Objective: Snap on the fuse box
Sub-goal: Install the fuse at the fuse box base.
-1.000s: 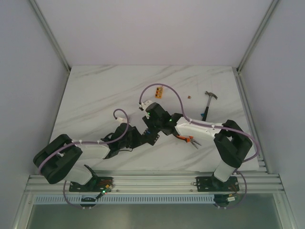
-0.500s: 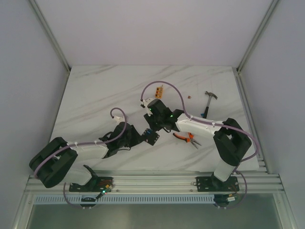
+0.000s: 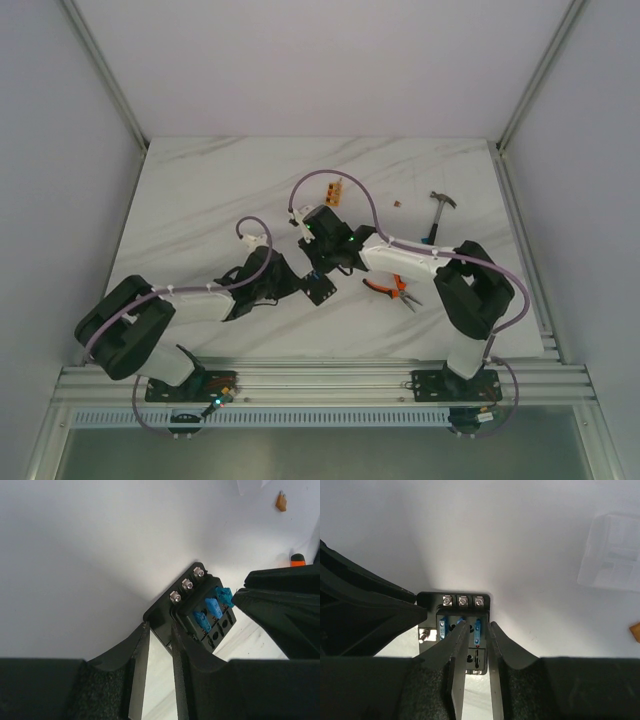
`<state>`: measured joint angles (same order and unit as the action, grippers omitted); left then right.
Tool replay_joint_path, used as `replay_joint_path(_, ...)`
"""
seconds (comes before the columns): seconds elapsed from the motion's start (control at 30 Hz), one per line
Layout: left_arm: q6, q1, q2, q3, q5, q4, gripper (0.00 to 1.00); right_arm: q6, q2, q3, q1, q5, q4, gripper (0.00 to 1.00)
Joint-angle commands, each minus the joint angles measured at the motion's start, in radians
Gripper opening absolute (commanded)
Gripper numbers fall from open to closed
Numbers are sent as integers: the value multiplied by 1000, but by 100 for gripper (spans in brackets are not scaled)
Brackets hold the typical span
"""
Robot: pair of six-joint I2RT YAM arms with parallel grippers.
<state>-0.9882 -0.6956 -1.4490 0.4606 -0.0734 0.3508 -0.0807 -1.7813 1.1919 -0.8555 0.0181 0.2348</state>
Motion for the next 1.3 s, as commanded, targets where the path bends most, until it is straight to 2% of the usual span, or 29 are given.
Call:
replay_joint_path(0.0,45,10,-46,19,-19,-32,34,7,-27,51,-1,0,38,26)
replay_joint_path(0.17,43,14,-43,22,6,-32,34,-33,-17,53,0,52,67,25)
replay_joint_path(0.43,2,-5,73,-14,21,-37,41,-124,-20,82,-2,65,143,27)
replay_joint_path(0.57,-16,-31,81,-10,23,-36,42,-134,-25,86,-2,57,149,26)
replay_joint_path(1.07,-24,-63,-4,26,25,-37,42,-140,-70,106,-2,43,167,17)
replay_joint_path(1.27,-22,-65,-17,28,16,-37,40,-141,-84,114,-2,45,188,8)
